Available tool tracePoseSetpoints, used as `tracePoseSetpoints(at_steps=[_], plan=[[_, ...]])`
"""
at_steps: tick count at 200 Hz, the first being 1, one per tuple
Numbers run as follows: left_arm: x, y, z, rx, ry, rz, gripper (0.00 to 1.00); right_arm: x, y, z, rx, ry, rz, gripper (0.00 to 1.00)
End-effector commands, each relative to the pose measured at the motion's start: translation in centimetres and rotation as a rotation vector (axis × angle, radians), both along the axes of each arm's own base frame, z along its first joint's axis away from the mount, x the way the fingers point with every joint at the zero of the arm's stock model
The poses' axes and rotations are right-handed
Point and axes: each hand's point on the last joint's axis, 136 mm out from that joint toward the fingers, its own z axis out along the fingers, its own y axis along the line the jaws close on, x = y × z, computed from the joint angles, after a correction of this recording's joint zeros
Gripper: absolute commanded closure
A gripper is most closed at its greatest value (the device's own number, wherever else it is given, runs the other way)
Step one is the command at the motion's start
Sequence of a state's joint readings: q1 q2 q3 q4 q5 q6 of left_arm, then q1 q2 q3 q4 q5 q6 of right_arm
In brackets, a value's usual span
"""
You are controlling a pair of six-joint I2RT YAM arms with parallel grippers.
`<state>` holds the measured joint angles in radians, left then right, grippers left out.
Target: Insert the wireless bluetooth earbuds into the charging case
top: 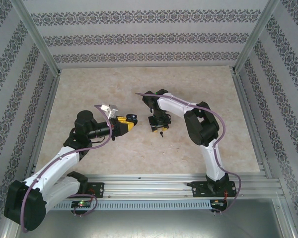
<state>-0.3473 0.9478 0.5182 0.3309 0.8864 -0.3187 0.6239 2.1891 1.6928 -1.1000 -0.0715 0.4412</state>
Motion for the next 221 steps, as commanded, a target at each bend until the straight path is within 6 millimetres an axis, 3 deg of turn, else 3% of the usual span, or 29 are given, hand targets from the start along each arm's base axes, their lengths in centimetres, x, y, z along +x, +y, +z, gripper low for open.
tracePoseSetpoints(at_steps=[1, 109, 156, 221], plan=[[-0.5, -0.5, 1.0, -0.002, -0.038, -0.033, 1.00, -0.5, -1.1, -0.2, -0.040, 0.020, -0.007, 0.62], [-0.7, -0.6, 1.0, 0.006, -0.040, -0.041, 1.00, -1.6, -1.6, -1.2, -0.036, 0.051, -0.023, 0.70], [-0.8, -0.7, 1.4, 0.003, -0.050, -0.041, 1.00, -1.8, -1.2, -1.1, 0.048, 0.056, -0.086, 0.75], [-0.9, -0.8, 2.0, -0.001, -0.062, -0.047, 1.00, -1.5, -1.8, 0.5, 0.092, 0.013, -0.124, 0.77]])
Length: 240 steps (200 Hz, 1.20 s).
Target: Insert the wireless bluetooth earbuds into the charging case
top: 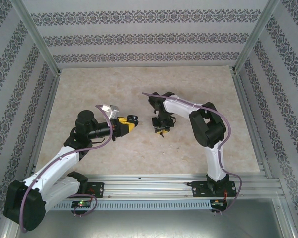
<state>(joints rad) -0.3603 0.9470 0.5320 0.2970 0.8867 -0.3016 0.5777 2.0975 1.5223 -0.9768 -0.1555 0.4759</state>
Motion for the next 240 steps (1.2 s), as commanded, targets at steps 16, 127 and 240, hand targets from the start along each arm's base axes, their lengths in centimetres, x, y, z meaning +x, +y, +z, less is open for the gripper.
tracePoseSetpoints(at_steps=[16, 127, 240], plan=[[-0.6, -0.5, 2.1, -0.015, -0.065, -0.034, 1.00, -0.5, -0.8, 1.3, 0.007, -0.004, -0.042, 0.77], [-0.7, -0.6, 2.2, -0.006, -0.065, -0.032, 1.00, -1.0, -1.5, 0.3, -0.071, 0.018, 0.040, 0.67], [-0.7, -0.8, 2.0, 0.000, -0.060, -0.033, 1.00, -1.8, -1.1, -0.4, -0.099, 0.033, 0.106, 0.64]])
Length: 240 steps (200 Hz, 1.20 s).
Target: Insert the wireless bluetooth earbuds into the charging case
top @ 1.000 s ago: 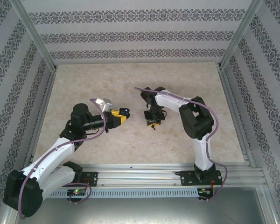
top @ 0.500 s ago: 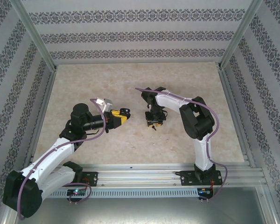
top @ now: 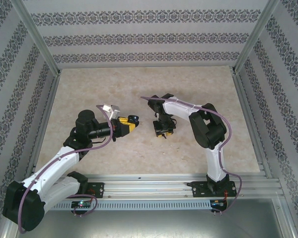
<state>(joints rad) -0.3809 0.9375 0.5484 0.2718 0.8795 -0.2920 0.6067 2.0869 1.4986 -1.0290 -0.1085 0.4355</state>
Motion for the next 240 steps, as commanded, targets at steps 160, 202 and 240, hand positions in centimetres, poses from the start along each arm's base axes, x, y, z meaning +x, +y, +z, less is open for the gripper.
tracePoseSetpoints(at_steps=[160, 202, 240], plan=[[-0.4, -1.0, 4.0, -0.030, -0.182, -0.033, 1.00, 2.2, 0.6, 9.7, 0.172, -0.264, -0.095, 0.86], [0.5, -2.1, 6.1, -0.045, -0.256, -0.032, 1.00, 2.0, 1.2, 17.2, 0.352, -0.432, -0.188, 0.86], [1.0, -3.2, 8.0, -0.044, -0.337, -0.026, 1.00, 1.1, 1.9, 24.9, 0.562, -0.612, -0.277, 0.86]])
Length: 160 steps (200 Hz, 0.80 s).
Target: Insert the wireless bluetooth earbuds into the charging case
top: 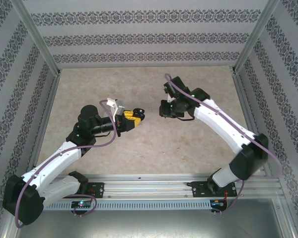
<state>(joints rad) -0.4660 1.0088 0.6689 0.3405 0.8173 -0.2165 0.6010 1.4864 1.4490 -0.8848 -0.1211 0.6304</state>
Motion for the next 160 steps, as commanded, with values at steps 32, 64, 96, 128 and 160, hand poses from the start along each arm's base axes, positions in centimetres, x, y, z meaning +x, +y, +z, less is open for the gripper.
tracePoseSetpoints(at_steps=[32, 64, 96, 128, 160], plan=[[0.6, -1.5, 4.3, -0.035, -0.193, 0.012, 1.00, -1.4, 0.5, 9.2, 0.268, -0.204, -0.107, 0.86], [1.0, -2.0, 4.6, -0.022, -0.230, 0.046, 1.00, -2.3, 0.6, 12.8, 0.377, -0.287, -0.128, 0.85], [1.1, -2.7, 5.2, -0.019, -0.263, 0.067, 1.00, -3.0, 1.7, 15.7, 0.499, -0.351, -0.117, 0.85], [0.9, -3.3, 5.5, -0.029, -0.279, 0.072, 1.00, -3.5, 2.8, 16.7, 0.540, -0.361, -0.091, 0.85], [0.8, -3.8, 5.6, -0.039, -0.278, 0.072, 1.00, -4.0, 3.5, 17.1, 0.582, -0.361, -0.078, 0.85]])
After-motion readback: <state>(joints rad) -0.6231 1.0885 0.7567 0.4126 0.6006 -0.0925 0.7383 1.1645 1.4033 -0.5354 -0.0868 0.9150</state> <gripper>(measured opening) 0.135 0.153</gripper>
